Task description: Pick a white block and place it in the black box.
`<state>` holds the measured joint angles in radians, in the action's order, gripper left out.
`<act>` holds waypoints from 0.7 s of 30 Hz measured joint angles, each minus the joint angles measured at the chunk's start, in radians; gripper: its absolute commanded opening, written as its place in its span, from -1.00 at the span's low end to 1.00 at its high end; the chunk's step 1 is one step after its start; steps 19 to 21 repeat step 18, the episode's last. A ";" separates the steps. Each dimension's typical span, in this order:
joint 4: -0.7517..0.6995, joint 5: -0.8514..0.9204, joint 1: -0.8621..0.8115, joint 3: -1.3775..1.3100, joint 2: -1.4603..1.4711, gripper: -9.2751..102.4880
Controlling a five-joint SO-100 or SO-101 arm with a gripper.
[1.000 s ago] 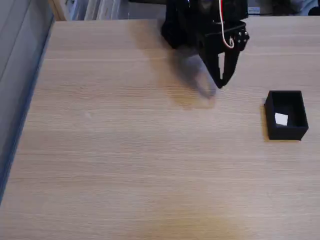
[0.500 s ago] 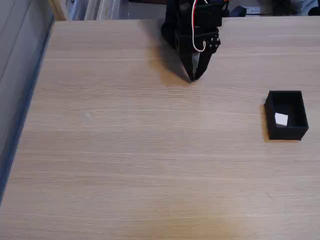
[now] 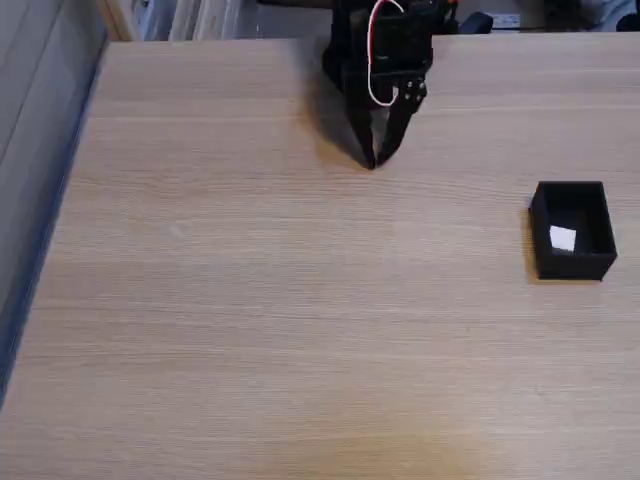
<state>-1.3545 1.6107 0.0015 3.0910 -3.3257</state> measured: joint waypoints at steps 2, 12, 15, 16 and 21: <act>0.000 0.000 0.000 0.002 0.000 -0.83; 0.000 0.000 0.000 0.003 0.000 -0.83; 0.000 0.000 0.000 0.003 0.000 -0.83; 0.000 0.000 0.000 0.003 0.000 -0.83; 0.000 0.000 0.000 0.003 0.000 -0.81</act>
